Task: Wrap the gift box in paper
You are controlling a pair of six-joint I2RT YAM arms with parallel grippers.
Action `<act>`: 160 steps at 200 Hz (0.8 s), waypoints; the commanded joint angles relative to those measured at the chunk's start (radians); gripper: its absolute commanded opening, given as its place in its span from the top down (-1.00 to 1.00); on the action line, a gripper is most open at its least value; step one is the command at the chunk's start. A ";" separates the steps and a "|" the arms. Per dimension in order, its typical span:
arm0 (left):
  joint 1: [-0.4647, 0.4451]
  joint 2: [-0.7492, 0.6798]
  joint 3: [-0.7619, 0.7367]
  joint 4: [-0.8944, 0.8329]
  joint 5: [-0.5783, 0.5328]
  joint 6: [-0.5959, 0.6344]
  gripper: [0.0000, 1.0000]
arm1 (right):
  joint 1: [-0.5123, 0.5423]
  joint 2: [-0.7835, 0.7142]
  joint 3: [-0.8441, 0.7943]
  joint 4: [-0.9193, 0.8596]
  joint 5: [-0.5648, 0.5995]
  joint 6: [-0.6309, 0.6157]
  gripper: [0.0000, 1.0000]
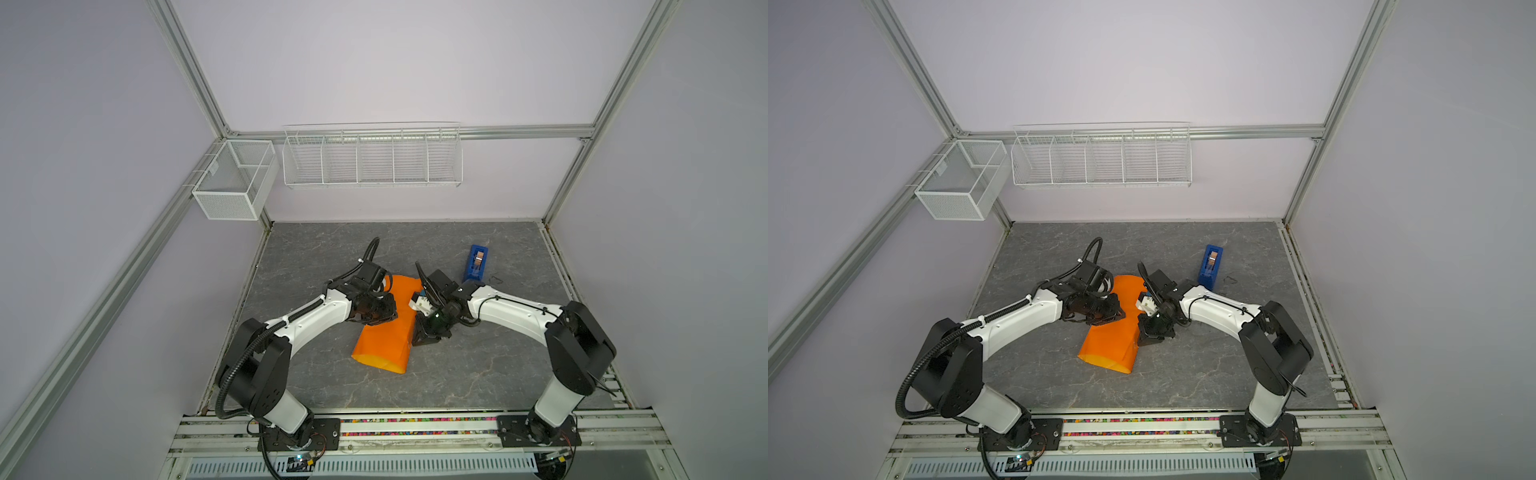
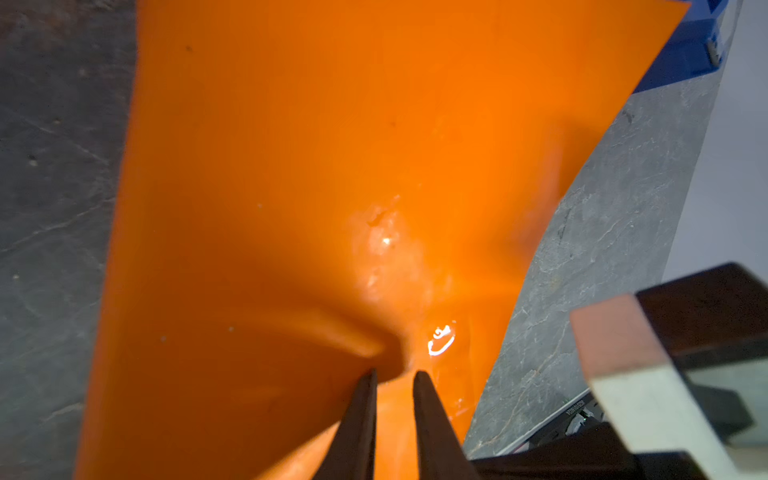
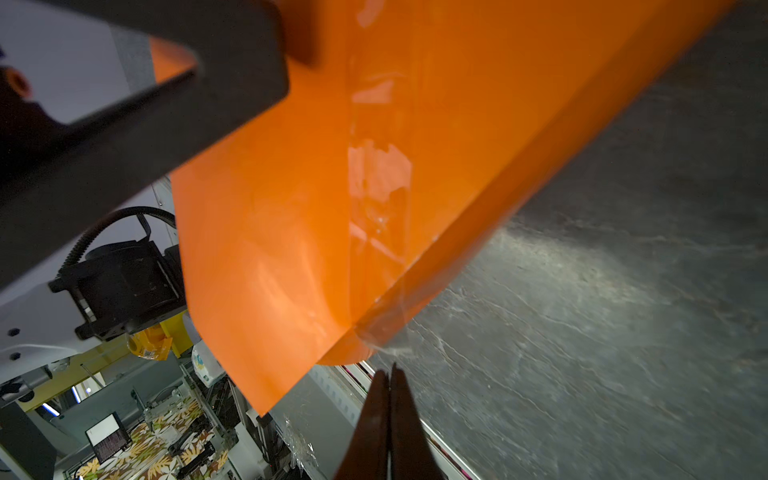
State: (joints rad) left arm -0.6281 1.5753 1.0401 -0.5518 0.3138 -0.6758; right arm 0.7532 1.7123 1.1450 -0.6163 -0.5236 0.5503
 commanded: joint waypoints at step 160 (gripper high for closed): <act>-0.005 0.074 -0.057 -0.109 -0.051 0.010 0.62 | 0.020 -0.136 -0.233 0.343 0.098 0.341 0.87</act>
State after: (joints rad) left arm -0.6281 1.5753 1.0405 -0.5529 0.3134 -0.6758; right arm 0.7696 1.6577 0.9501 -0.3321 -0.4511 0.8059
